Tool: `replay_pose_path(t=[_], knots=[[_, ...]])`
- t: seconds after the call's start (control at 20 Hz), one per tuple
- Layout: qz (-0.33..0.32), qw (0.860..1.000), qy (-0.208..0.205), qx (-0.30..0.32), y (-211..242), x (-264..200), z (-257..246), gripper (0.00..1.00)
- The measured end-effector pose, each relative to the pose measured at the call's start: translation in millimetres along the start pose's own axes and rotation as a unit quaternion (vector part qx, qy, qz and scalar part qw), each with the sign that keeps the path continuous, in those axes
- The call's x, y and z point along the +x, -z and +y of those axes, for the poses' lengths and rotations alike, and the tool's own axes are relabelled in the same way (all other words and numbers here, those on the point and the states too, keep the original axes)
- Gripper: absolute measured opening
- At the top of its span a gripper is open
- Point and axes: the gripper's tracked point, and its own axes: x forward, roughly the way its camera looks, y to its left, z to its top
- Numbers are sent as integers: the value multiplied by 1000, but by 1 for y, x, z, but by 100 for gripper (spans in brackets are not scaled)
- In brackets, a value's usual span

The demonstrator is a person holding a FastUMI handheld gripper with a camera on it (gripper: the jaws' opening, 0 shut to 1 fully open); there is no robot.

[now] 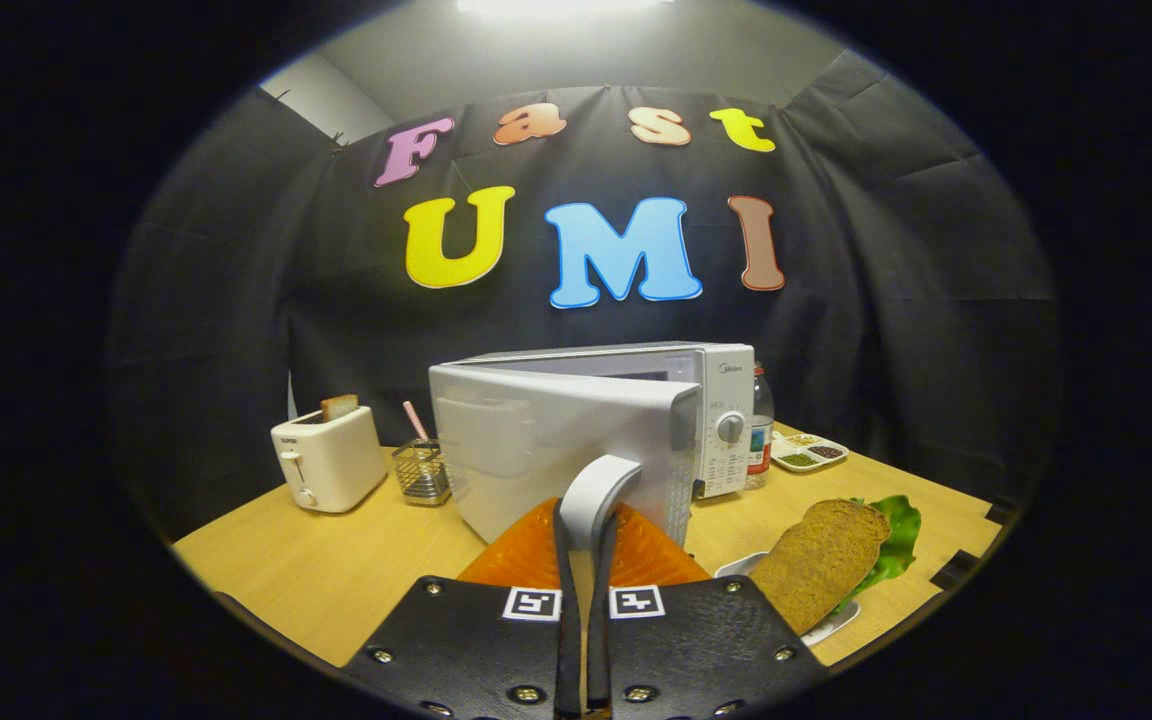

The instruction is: Open the microwave, put the food inside, and close the microwave door.

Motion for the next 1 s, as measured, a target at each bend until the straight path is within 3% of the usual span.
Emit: replay_pose_path(t=[0.5, 1.0], knots=[[-23, 999, -45, 16, 13, -33, 118, 3], [-53, 998, 22, -27, 20, -33, 174, 3]])
